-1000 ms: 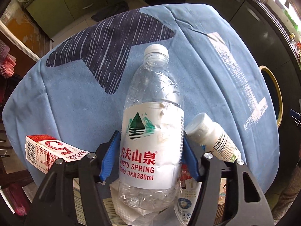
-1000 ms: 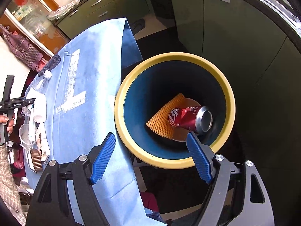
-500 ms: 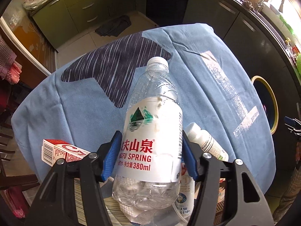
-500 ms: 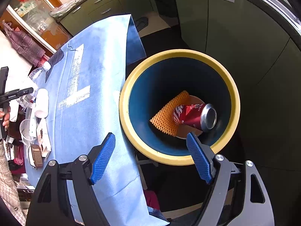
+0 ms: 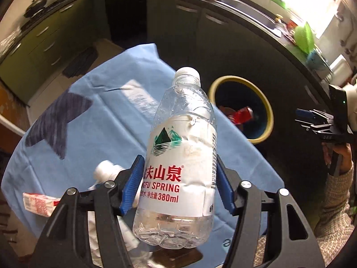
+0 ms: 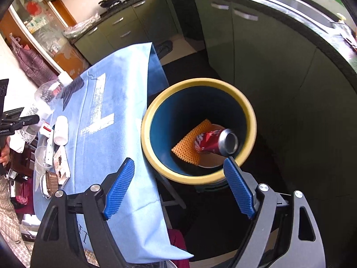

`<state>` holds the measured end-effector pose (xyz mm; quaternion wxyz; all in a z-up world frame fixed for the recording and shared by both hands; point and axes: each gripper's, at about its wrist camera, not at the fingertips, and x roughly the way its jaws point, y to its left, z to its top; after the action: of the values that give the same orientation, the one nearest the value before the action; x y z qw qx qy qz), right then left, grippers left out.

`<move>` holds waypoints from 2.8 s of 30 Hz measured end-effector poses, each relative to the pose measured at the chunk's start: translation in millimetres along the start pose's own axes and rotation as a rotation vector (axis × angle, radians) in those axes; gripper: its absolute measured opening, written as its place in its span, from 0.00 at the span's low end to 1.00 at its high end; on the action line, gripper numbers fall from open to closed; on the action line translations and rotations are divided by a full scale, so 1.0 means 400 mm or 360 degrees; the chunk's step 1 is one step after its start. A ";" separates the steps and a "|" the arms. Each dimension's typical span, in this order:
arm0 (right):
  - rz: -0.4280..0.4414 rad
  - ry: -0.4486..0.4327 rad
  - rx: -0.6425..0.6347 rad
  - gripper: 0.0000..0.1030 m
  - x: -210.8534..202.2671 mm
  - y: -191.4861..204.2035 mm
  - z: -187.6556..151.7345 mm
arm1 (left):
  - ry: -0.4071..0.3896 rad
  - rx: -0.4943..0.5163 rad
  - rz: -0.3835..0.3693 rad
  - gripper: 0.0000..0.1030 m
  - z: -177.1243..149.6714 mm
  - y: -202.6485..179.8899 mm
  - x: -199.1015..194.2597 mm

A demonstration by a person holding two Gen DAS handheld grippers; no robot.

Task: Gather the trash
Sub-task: 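Grasp the clear water bottle with the left gripper and carry it over the bin, then open the left gripper to drop the water bottle into the bin, then grasp the white supplement bottle with the right gripper and carry it over the bin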

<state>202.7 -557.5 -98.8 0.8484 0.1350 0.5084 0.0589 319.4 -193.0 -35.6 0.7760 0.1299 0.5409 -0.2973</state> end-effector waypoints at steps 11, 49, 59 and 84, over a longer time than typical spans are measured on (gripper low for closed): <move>-0.0042 -0.0062 0.0177 0.79 -0.100 -0.163 -0.144 | 0.0189 0.0279 -0.0132 0.53 0.219 -0.381 0.298; 0.0397 0.0296 -0.0657 0.65 0.157 0.606 0.046 | -0.0584 -0.0454 0.0328 0.90 -0.459 0.151 -0.318; 0.0236 0.0447 -0.0809 0.65 0.367 0.860 0.103 | -0.0540 -0.0648 0.0284 0.90 -0.647 0.218 -0.262; 0.0210 0.0363 -0.0751 0.46 0.349 0.793 0.127 | -0.0504 -0.0626 0.0257 0.90 -0.662 0.215 -0.230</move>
<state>325.6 -229.5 -102.5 0.7879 -0.0412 0.5631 0.2460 147.3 42.9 -62.5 0.8824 -0.0289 0.4482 -0.1402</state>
